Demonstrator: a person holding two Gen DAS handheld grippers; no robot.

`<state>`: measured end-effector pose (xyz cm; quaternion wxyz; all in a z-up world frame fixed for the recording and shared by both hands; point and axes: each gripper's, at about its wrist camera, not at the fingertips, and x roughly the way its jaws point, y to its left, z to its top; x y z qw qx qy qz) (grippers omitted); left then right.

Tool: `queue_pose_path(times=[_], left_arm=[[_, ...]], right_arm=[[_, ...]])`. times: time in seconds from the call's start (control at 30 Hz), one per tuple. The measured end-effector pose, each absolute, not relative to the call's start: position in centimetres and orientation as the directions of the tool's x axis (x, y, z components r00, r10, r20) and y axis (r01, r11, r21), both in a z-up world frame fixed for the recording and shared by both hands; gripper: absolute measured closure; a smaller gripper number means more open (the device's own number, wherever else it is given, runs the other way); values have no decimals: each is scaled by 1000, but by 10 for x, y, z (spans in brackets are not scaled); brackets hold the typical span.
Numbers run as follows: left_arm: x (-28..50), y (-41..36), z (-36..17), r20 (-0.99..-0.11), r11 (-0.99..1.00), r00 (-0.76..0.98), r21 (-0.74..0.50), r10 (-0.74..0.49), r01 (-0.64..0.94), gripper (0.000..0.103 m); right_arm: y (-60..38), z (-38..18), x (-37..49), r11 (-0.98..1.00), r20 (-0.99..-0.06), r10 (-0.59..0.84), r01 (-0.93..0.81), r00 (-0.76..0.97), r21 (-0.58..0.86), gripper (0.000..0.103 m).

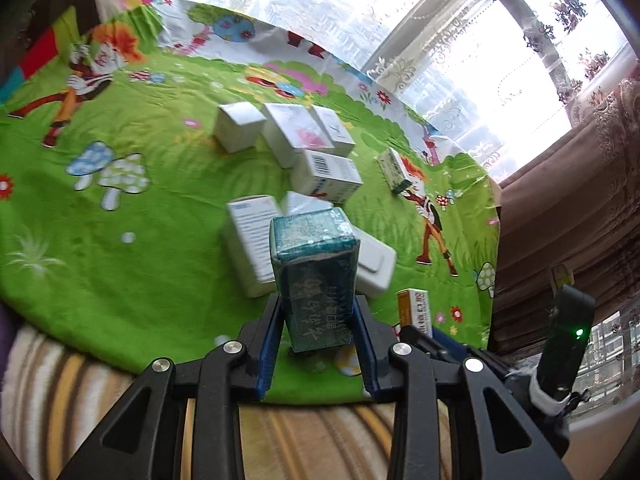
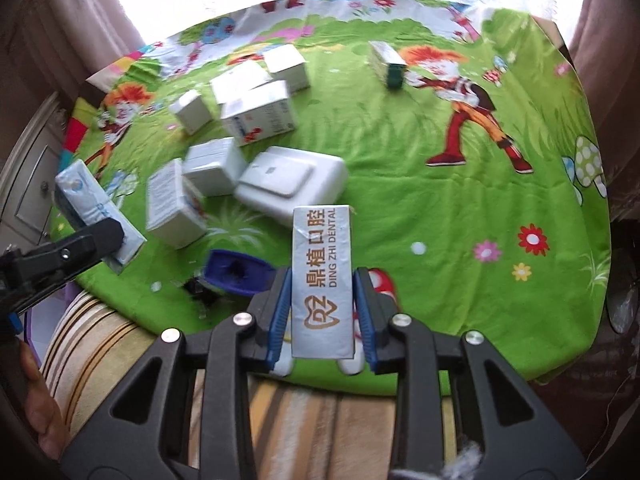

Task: Organize rigid objects
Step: 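Grasp the teal box with the left tool while the right tool grasps the white DING ZHI DENTAL box, then carry both boxes to the purple storage box while both tools open to drop them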

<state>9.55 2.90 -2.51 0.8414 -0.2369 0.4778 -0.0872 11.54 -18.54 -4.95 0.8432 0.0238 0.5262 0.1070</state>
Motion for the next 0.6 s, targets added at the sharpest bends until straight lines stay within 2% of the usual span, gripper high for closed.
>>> queue_pose_path(times=[0.3, 0.6], left_arm=[[57, 99, -11, -781, 918, 583, -370, -224, -143, 67], [17, 184, -8, -810, 924, 584, -263, -55, -279, 67]], right_arm=[[-129, -31, 91, 939, -873, 292, -290, 391, 184, 68], [-64, -21, 74, 882, -871, 371, -416, 322, 222, 67]])
